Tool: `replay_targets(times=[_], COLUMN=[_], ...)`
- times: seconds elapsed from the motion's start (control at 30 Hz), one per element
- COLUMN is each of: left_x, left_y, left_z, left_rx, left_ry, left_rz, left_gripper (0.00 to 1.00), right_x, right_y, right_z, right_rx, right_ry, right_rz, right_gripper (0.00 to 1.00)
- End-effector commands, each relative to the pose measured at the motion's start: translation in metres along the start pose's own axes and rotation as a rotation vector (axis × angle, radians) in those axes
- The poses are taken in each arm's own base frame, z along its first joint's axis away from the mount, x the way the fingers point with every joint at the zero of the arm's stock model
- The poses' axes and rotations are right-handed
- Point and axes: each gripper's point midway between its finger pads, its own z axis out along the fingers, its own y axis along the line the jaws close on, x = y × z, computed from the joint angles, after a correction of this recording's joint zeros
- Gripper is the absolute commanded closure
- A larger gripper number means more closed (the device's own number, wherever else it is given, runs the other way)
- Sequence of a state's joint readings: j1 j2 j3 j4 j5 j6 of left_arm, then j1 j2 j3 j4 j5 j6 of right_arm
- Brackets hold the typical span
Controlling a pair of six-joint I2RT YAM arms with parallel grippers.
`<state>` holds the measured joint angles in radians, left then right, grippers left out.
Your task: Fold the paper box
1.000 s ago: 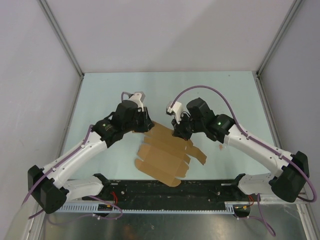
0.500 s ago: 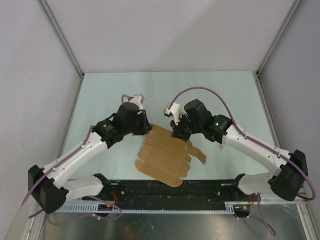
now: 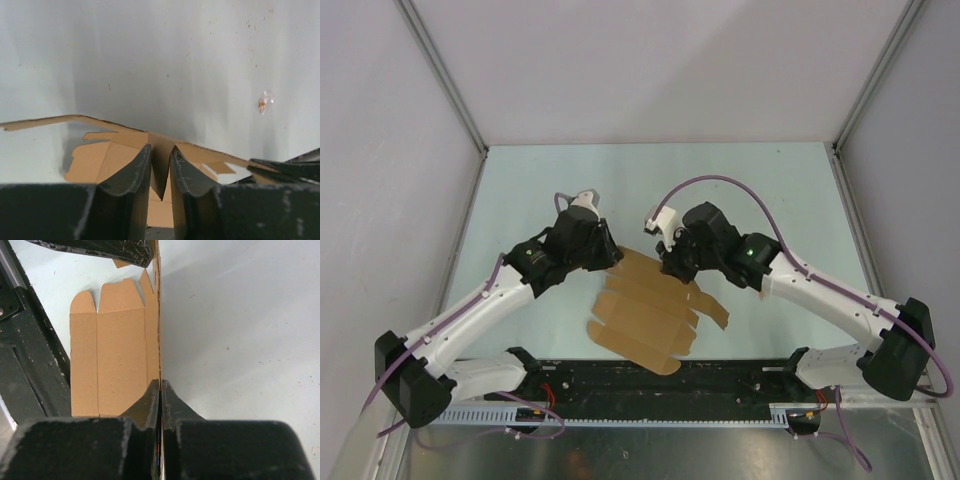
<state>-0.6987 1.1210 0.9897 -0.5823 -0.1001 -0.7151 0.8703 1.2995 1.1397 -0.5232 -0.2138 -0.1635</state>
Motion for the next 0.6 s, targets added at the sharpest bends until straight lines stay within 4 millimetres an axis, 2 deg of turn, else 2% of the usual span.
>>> replay_targets(times=[0.0,0.23,0.33,0.57], left_x=[-0.015,-0.025,-0.028,-0.035], left_y=[-0.004,-0.014,-0.016,-0.012], left_z=[-0.012,-0.013,-0.012,-0.011], left_rx=[-0.01,0.012,0.013,-0.015], left_ry=[-0.076,-0.104,-0.112,-0.15], left_rz=[-0.132,-0.188,-0.196,-0.224], left_gripper=[0.74,0.78,0.84,0.9], right_x=[-0.043,-0.053,-0.054,-0.061], right_y=[-0.002,0.01,0.018,0.013], right_z=[-0.011,-0.007,-0.003,-0.006], right_rx=[0.07,0.104,0.106,0.201], right_ry=[-0.158,-0.191,-0.194,-0.228], right_rz=[0.004,0.019,0.029,0.099], right_gripper=[1.0,1.0,1.0,1.0])
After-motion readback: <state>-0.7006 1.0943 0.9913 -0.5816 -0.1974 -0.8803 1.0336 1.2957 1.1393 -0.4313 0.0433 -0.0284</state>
